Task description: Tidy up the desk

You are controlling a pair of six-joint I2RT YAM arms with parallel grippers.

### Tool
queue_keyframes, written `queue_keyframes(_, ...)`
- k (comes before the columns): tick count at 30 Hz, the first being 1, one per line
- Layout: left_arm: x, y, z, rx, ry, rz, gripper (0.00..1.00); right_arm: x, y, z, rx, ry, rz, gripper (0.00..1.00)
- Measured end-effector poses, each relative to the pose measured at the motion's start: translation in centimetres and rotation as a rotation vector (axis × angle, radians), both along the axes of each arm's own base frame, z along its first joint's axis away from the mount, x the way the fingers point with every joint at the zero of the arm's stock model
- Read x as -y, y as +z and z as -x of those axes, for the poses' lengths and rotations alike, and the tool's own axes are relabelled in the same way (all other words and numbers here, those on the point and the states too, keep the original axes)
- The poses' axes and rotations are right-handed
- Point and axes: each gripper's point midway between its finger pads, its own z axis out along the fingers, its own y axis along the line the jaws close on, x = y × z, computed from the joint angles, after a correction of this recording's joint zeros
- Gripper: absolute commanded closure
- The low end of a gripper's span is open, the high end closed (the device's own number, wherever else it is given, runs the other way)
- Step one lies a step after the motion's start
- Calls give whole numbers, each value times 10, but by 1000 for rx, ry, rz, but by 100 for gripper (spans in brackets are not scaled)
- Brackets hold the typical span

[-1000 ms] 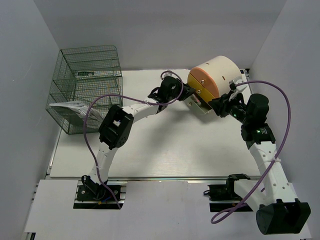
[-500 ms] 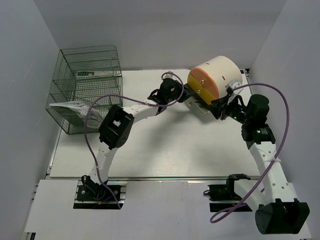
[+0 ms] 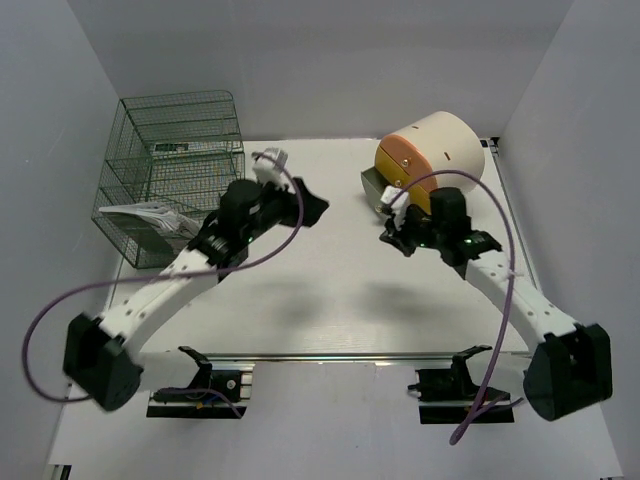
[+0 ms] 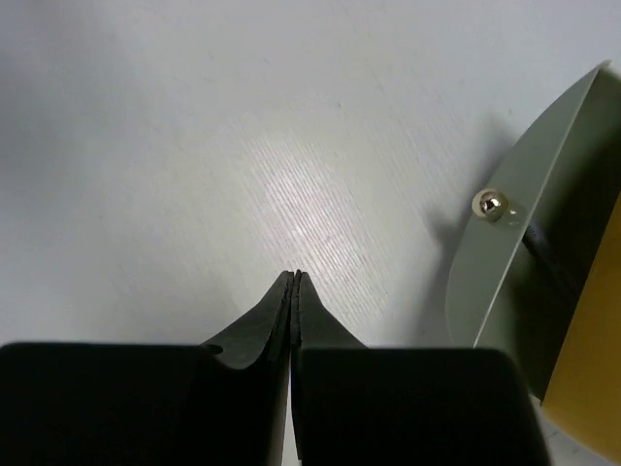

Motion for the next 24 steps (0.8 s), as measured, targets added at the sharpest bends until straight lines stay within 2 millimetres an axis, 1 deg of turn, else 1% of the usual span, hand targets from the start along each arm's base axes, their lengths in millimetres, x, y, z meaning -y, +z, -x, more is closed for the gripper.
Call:
queue_keyframes(2, -25, -6, 21, 57, 10, -82, 20, -4, -22, -12, -13, -45, 95, 100)
queue_keyframes(4, -44, -20, 37, 86, 10, -153, 20, -3, -40, -26, -13, -100, 192, 100)
queue_keyframes(5, -53, -31, 44, 90, 8, -195, 20, -1, -47, -34, -10, -131, 238, 100)
queue_keyframes(7, -65, -49, 54, 97, 8, -257, 19, 6, -57, -52, 5, -202, 320, 100)
queue_keyframes(10, -81, -69, 63, 99, 15, -331, 19, 16, -62, -77, 51, -306, 419, 100)
queue_keyframes(12, -86, -70, 66, 111, 17, -357, 19, 21, -63, -92, 83, -362, 473, 100)
queue_keyframes(15, -91, -61, 67, 153, 31, -366, 19, 26, -70, -114, 131, -443, 549, 100)
queue_keyframes(17, -93, -55, 69, 175, 38, -369, 19, 31, -81, -119, 144, -477, 604, 100)
queue_keyframes(20, -95, -49, 70, 198, 45, -367, 19, 39, -90, -126, 170, -522, 670, 100)
queue_keyframes(22, -96, -47, 71, 207, 49, -367, 19, 43, -90, -131, 200, -550, 699, 100)
queue_keyframes(24, -98, -45, 71, 213, 54, -368, 19, 48, -85, -136, 245, -583, 722, 100)
